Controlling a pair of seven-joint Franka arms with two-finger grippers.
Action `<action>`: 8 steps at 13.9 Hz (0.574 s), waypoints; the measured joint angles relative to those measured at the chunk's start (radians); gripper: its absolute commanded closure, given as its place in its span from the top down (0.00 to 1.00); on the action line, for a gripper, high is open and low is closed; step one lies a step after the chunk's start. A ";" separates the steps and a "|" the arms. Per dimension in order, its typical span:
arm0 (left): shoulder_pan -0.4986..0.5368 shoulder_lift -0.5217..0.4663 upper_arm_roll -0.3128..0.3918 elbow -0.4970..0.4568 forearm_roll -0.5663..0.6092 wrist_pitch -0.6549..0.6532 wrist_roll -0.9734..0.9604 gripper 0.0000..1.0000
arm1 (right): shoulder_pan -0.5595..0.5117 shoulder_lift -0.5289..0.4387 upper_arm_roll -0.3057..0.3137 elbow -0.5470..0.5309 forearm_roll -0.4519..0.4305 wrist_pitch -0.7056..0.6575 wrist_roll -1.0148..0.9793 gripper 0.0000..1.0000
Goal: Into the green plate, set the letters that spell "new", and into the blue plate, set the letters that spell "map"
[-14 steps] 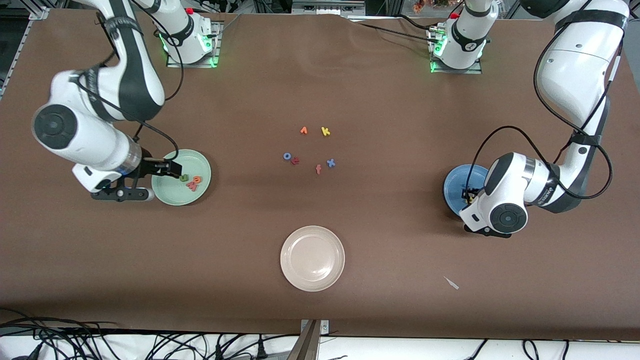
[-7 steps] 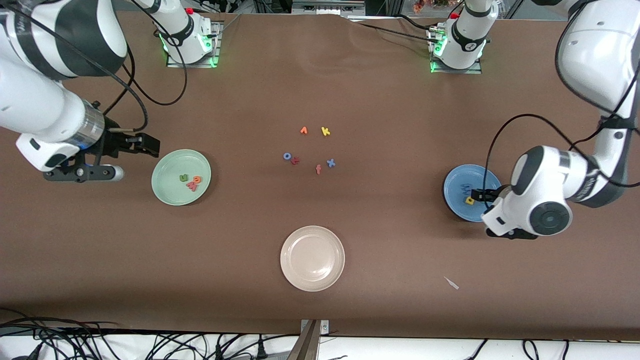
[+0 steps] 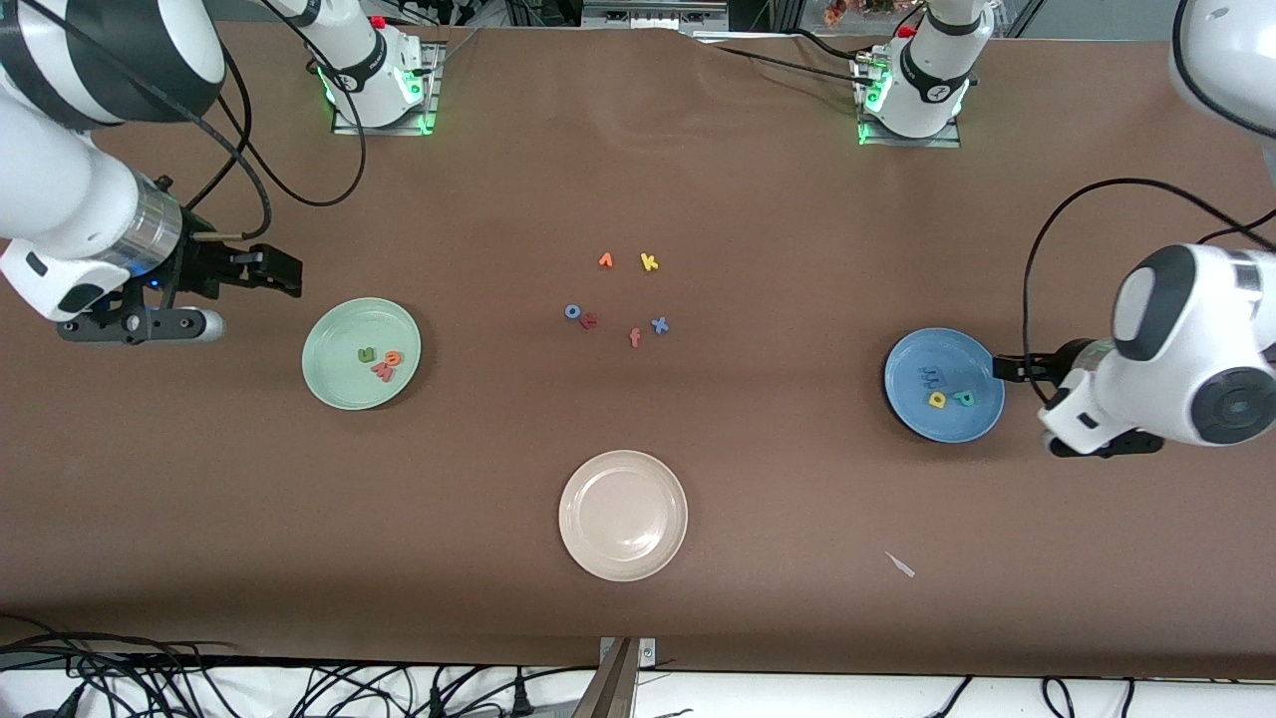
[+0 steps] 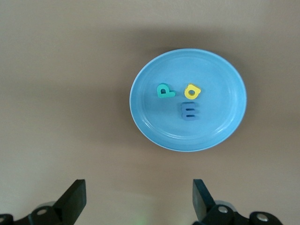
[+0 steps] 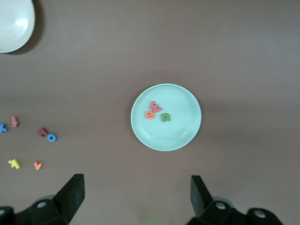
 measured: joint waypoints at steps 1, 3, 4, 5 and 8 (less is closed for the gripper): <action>-0.014 -0.045 0.058 -0.014 -0.067 0.017 0.002 1.00 | -0.054 -0.024 0.060 -0.019 -0.002 0.000 0.000 1.00; -0.049 -0.163 0.174 -0.082 -0.156 0.084 0.007 1.00 | -0.170 -0.080 0.180 -0.070 -0.004 0.005 0.000 1.00; -0.059 -0.223 0.207 -0.117 -0.179 0.103 0.010 1.00 | -0.196 -0.106 0.206 -0.095 -0.005 0.010 0.000 1.00; -0.064 -0.282 0.222 -0.144 -0.193 0.114 0.011 1.00 | -0.207 -0.129 0.217 -0.116 -0.006 0.015 0.000 1.00; -0.116 -0.442 0.225 -0.186 -0.200 0.112 0.011 1.00 | -0.210 -0.174 0.221 -0.151 -0.010 0.018 0.000 1.00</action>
